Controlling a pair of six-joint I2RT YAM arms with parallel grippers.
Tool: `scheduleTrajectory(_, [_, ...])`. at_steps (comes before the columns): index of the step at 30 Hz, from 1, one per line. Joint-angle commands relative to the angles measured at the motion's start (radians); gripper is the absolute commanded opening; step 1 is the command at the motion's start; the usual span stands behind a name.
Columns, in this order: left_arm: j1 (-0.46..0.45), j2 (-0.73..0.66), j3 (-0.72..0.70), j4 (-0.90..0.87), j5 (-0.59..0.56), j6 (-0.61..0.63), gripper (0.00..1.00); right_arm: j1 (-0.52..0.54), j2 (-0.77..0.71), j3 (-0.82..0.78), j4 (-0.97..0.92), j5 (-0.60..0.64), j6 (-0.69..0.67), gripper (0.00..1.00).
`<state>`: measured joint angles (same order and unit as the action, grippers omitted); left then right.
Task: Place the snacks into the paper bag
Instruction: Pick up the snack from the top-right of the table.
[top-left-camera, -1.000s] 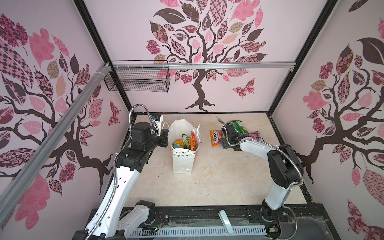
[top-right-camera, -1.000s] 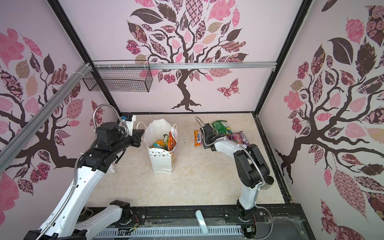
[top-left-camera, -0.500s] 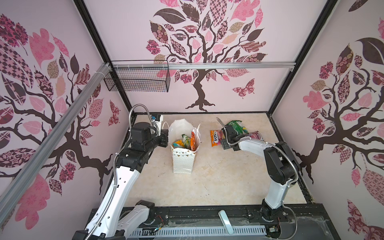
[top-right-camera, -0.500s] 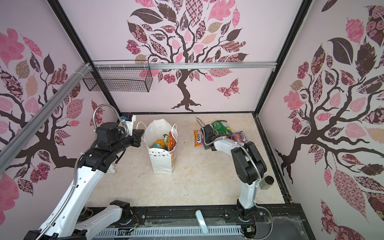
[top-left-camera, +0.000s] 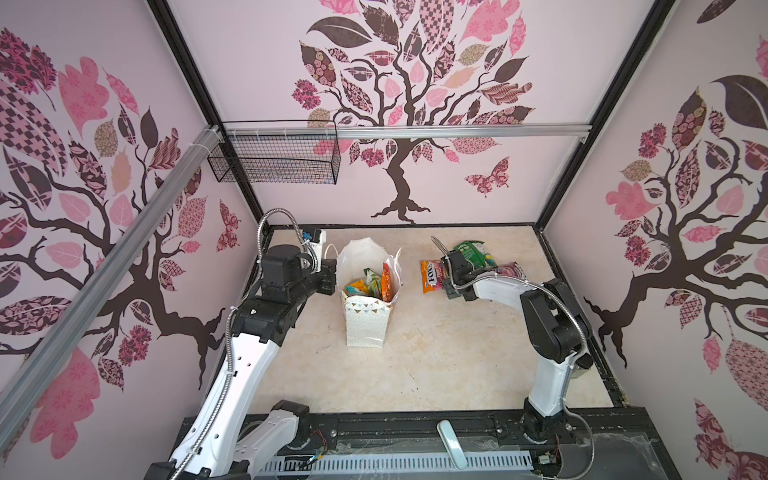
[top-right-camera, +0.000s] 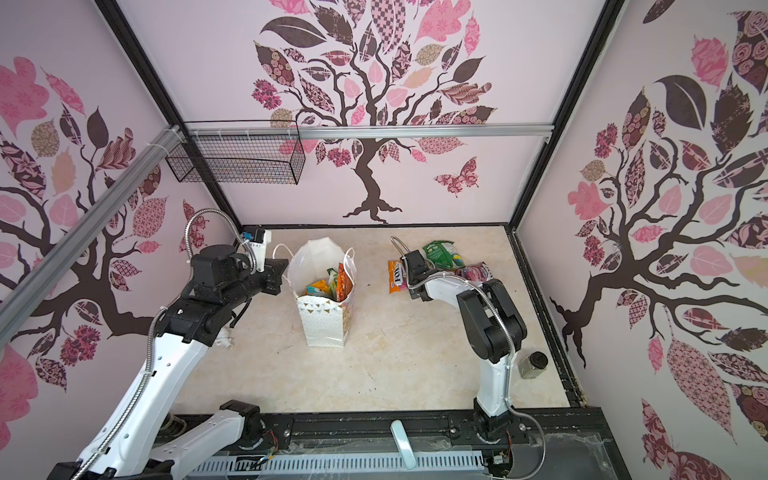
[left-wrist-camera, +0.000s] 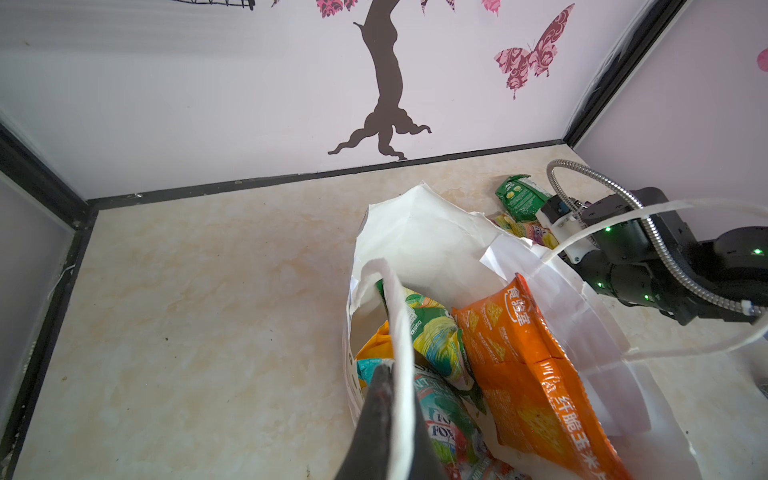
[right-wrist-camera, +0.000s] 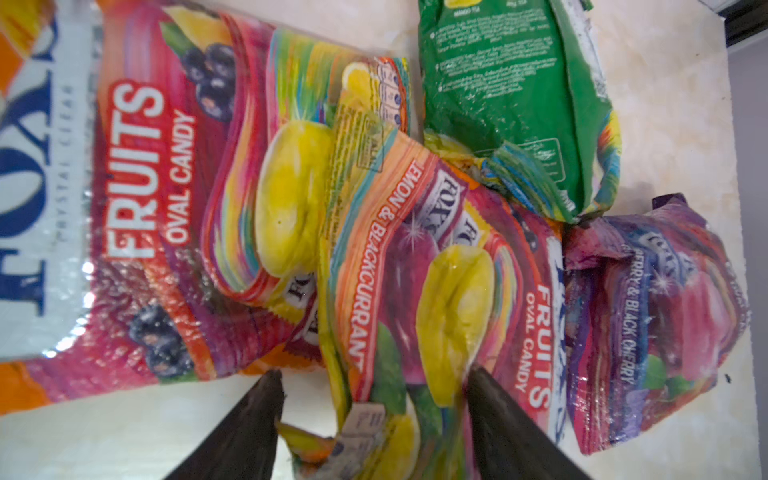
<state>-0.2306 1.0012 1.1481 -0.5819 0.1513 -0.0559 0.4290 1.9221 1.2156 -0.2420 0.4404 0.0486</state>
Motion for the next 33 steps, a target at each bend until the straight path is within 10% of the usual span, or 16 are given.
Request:
scheduleTrajectory(1, [-0.005,-0.016,-0.02,0.018,0.0,0.004,0.0,-0.007,0.038,0.034,-0.006,0.0,0.012,0.58])
scheduleTrajectory(15, [-0.009,-0.02,-0.024,0.022,-0.013,0.006,0.0,-0.009,-0.07,-0.013,-0.029,-0.021,0.031,0.01])
scheduleTrajectory(33, [-0.01,-0.009,-0.024,0.02,-0.019,0.011,0.0,-0.009,-0.34,-0.006,-0.116,-0.145,0.08,0.0])
